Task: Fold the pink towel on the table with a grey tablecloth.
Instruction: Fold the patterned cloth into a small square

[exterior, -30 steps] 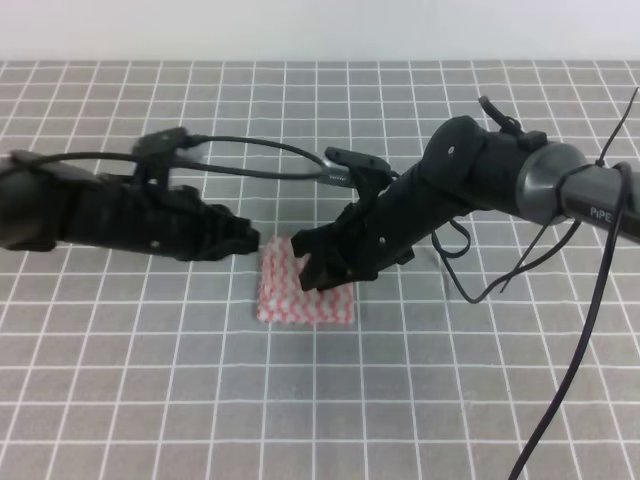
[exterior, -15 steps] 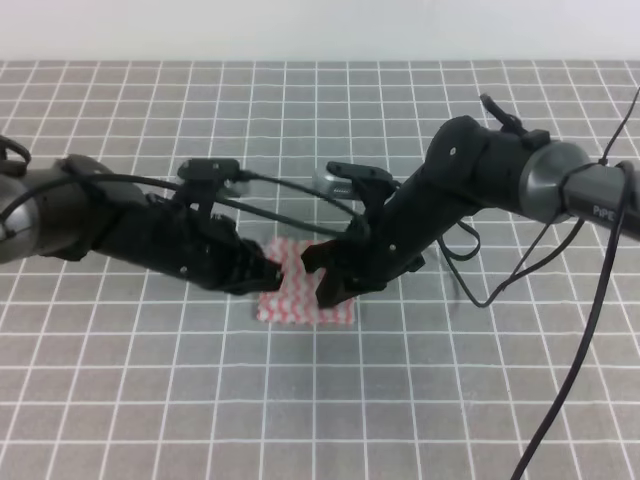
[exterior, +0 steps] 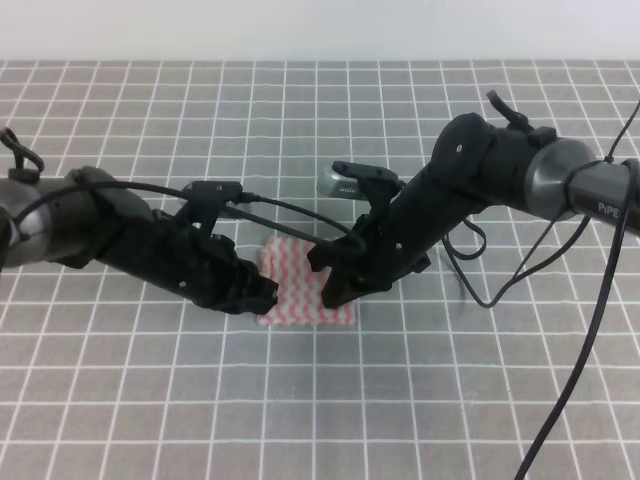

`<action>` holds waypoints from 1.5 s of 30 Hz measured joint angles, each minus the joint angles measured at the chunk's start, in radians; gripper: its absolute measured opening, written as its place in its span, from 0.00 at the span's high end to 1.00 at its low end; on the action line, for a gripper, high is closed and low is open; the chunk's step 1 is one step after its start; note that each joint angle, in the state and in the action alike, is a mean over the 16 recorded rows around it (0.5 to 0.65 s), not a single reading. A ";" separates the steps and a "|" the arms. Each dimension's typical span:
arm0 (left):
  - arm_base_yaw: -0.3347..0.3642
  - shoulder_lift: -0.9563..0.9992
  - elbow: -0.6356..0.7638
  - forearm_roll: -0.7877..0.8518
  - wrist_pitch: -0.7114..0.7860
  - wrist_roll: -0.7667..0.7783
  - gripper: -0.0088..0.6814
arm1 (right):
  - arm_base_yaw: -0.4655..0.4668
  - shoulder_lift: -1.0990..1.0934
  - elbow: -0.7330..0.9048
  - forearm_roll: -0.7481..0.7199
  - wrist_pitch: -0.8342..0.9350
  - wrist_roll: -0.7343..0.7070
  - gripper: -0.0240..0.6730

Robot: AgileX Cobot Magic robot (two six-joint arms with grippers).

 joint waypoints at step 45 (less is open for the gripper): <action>-0.012 0.067 -0.168 -0.001 -0.085 -0.001 0.99 | -0.038 0.035 -0.110 0.025 -0.101 0.027 0.99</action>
